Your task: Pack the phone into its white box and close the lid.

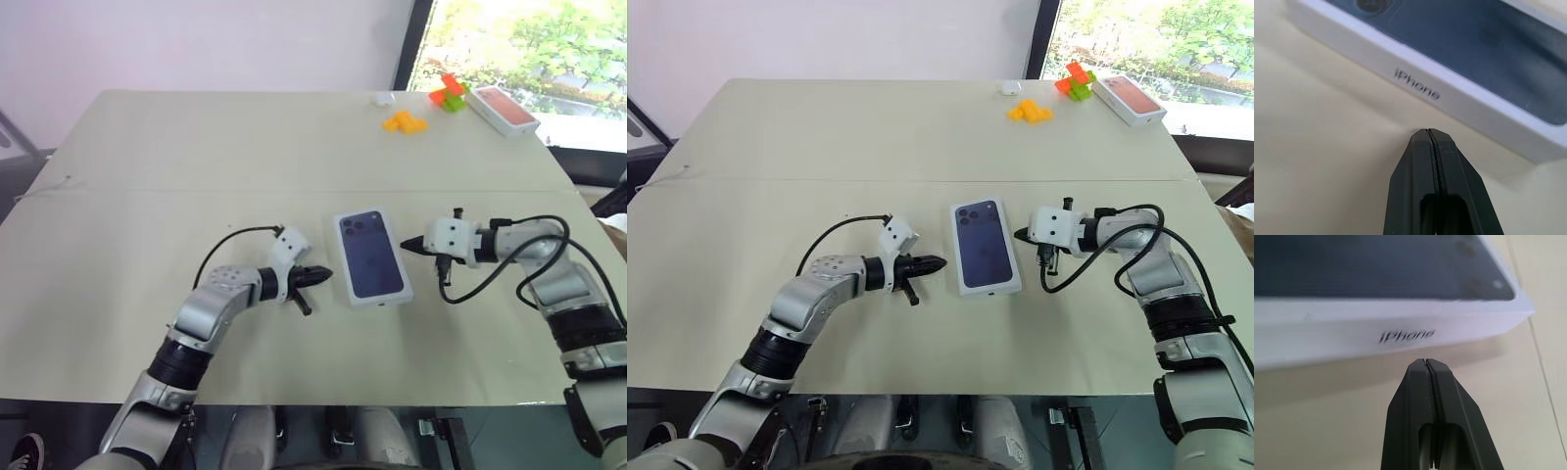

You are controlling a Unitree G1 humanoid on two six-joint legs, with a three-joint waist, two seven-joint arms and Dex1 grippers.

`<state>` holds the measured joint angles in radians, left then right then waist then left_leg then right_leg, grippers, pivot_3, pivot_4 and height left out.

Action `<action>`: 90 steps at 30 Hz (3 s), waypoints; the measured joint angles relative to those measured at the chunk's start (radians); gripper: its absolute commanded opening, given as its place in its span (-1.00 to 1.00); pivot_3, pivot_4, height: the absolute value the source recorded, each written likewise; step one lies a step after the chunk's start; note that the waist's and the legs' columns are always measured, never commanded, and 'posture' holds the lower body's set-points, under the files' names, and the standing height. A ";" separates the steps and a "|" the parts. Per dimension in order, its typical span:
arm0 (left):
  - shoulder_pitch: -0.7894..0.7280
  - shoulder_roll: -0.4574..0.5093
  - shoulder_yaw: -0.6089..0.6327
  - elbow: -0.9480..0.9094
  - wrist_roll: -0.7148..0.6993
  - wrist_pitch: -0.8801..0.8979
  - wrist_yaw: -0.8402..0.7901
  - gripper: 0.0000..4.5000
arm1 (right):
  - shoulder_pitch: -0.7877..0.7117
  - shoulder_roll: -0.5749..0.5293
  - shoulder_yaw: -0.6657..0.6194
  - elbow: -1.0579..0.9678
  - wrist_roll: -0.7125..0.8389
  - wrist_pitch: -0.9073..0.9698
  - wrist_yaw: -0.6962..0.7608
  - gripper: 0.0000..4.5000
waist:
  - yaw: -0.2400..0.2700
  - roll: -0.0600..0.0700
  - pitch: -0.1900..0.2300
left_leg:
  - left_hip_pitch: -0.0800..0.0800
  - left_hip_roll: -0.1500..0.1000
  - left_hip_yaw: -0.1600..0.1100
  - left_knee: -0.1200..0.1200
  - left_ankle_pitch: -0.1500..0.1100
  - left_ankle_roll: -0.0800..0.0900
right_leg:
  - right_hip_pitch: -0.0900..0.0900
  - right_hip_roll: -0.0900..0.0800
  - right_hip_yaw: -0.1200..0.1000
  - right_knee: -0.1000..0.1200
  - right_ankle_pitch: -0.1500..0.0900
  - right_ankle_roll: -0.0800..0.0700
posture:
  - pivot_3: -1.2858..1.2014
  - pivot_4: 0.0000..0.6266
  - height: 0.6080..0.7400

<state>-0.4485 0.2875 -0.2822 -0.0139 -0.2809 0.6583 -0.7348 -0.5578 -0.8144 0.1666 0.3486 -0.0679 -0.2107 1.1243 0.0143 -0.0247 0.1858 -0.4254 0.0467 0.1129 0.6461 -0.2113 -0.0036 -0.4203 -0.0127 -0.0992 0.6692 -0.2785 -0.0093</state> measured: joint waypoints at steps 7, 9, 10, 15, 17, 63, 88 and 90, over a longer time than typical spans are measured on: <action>-0.021 -0.033 -0.015 0.048 0.018 -0.041 -0.011 -1.00 | 0.014 -0.012 -0.007 -0.138 0.051 0.106 0.044 -0.99 | 0.000 0.001 0.000 | 0.000 0.000 0.000 0.000 0.000 0.000 | 0.001 0.000 0.000 0.000 0.000 0.000 | 0.03 -0.52 0.95; -0.025 -0.038 -0.015 0.053 0.017 -0.042 -0.014 -1.00 | 0.019 -0.012 -0.018 -0.166 0.057 0.137 0.044 -0.99 | 0.000 0.001 0.000 | 0.001 0.000 0.000 0.000 0.000 0.000 | 0.001 0.000 0.000 0.000 0.000 0.000 | 0.03 -0.52 0.95; -0.027 -0.041 -0.014 0.055 0.016 -0.041 -0.014 -1.00 | 0.020 -0.012 -0.019 -0.172 0.060 0.144 0.043 -0.99 | 0.000 0.001 0.000 | 0.001 0.000 0.000 0.000 -0.001 0.001 | 0.001 0.000 0.000 0.000 0.000 0.000 | 0.03 -0.52 0.95; -0.027 -0.058 0.002 0.059 0.014 -0.028 -0.008 -1.00 | 0.024 -0.012 -0.020 -0.174 0.062 0.161 0.039 -0.99 | -0.001 0.001 0.000 | 0.001 0.000 0.000 0.001 -0.001 0.001 | 0.001 0.000 0.000 0.000 0.000 0.000 | 0.03 -0.52 0.95; -0.029 -0.071 0.024 0.064 0.009 -0.014 0.001 -1.00 | 0.029 -0.011 -0.020 -0.174 0.061 0.161 0.033 -0.99 | -0.001 0.001 0.000 | 0.001 0.000 0.000 0.001 -0.001 0.001 | 0.001 0.000 0.000 0.000 0.000 0.000 | 0.03 -0.52 0.95; -0.162 -0.172 0.131 0.052 -0.072 0.032 0.080 -1.00 | -0.033 0.083 -0.056 -0.194 0.141 0.289 -0.036 -0.99 | 0.000 0.000 0.000 | 0.000 0.000 0.000 0.001 0.001 -0.001 | 0.001 0.000 0.000 0.000 0.000 -0.001 | 0.03 -0.52 0.95; -0.221 -0.192 0.153 0.242 0.024 -0.082 0.204 -1.00 | -0.048 0.171 -0.040 -0.101 0.051 0.205 -0.216 -0.99 | 0.000 0.001 -0.001 | 0.007 -0.001 0.000 0.001 -0.003 0.004 | 0.008 -0.001 0.000 0.000 0.000 0.000 | 0.03 -0.52 0.95; -0.224 -0.192 0.150 0.278 0.041 -0.103 0.216 -1.00 | -0.048 0.178 -0.011 -0.061 0.000 0.189 -0.255 -0.99 | -0.002 0.001 -0.001 | 0.007 -0.001 0.000 0.001 -0.002 0.003 | 0.008 -0.002 0.000 0.000 0.000 0.000 | 0.03 -0.52 0.95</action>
<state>-0.6723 0.0951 -0.1324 0.2644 -0.2399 0.5550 -0.5189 -0.6058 -0.6362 0.1553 0.2878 -0.0679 -0.0220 0.8690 0.0120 -0.0242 0.1852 -0.4185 0.0456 0.1132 0.6470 -0.2138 -0.0003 -0.4125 -0.0143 -0.0992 0.6687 -0.2786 -0.0091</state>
